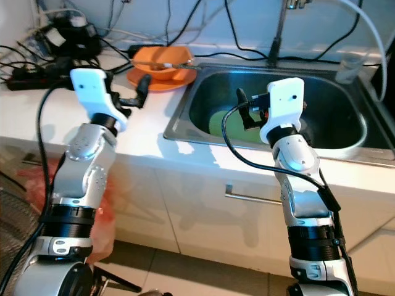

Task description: Kitchen organization

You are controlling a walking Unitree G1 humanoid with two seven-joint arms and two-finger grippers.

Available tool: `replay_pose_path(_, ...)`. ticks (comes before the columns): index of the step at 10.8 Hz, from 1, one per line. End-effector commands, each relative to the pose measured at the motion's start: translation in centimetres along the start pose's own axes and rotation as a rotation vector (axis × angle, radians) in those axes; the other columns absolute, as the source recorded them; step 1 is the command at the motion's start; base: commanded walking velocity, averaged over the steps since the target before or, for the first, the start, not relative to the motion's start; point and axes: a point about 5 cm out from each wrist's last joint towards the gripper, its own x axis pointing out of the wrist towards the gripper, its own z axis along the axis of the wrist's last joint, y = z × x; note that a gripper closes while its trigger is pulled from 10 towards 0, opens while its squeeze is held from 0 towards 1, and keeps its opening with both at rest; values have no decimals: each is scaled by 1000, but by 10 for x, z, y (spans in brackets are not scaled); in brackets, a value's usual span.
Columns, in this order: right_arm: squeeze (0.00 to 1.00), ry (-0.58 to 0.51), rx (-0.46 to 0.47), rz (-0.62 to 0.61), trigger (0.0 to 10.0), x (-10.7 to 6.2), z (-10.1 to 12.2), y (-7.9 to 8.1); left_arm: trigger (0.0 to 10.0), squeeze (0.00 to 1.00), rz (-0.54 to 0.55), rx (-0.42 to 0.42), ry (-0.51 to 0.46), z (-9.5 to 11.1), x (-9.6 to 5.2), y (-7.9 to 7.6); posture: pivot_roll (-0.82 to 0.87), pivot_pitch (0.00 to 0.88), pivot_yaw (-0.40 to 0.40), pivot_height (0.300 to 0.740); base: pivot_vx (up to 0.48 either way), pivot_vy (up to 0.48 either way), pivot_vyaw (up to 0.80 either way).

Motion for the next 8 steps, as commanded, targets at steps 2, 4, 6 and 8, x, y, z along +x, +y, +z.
replay_pose_path(2,612,-8,-1,1,10000,1,2,0,10000,0,4,10,-6,4,3,0,-82,0,67,740,122,0,0)
replay_pose_path(4,612,-10,-3,-1,10000,1,2,-1,10000,0,3,7,-6,4,4,0,-82,0,66,740,311,0,0)
replay_pose_path(6,612,-19,-6,0,10000,2,5,-1,10000,0,3,5,-10,5,5,1,-82,0,65,740,356,0,0)
replay_pose_path(8,616,-25,-9,5,10000,2,6,0,10000,0,9,7,-15,6,5,2,-82,0,65,740,369,0,0)
